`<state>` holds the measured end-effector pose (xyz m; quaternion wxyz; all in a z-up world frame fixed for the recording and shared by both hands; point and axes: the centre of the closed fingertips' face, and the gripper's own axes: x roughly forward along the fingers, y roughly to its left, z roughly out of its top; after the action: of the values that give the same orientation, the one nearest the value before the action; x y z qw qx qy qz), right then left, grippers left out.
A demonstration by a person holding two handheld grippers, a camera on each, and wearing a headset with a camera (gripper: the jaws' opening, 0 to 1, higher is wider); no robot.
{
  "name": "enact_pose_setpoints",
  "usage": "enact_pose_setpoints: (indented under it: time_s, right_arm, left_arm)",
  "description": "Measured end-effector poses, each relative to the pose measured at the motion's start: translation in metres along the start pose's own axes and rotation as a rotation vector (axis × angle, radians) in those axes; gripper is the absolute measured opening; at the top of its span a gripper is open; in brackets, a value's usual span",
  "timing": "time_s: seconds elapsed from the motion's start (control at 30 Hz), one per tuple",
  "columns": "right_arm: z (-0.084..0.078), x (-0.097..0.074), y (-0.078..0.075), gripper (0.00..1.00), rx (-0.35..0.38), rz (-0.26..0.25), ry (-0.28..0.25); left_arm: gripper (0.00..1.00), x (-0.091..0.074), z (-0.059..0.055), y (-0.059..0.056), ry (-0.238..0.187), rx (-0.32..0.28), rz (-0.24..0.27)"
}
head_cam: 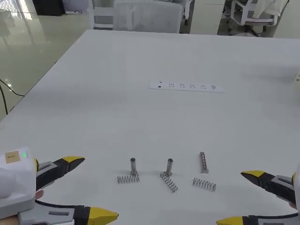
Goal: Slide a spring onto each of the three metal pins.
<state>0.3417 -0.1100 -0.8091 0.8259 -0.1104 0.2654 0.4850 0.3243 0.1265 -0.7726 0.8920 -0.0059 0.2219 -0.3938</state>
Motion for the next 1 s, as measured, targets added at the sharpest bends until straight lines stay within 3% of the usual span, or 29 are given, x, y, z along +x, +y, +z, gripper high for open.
enact_pose_setpoints:
  time_s: [0.53, 1.0]
  right_arm:
    - [-0.001, 0.003, 0.003, 0.83, 0.009, 0.012, 0.011]
    - [0.008, 0.015, -0.003, 0.71, 0.07, 0.044, 0.044]
  left_arm:
    - [0.98, -0.002, -0.003, 0.003, -0.008, -0.013, 0.001]
    - [0.98, -0.001, -0.005, 0.006, -0.005, -0.013, 0.0]
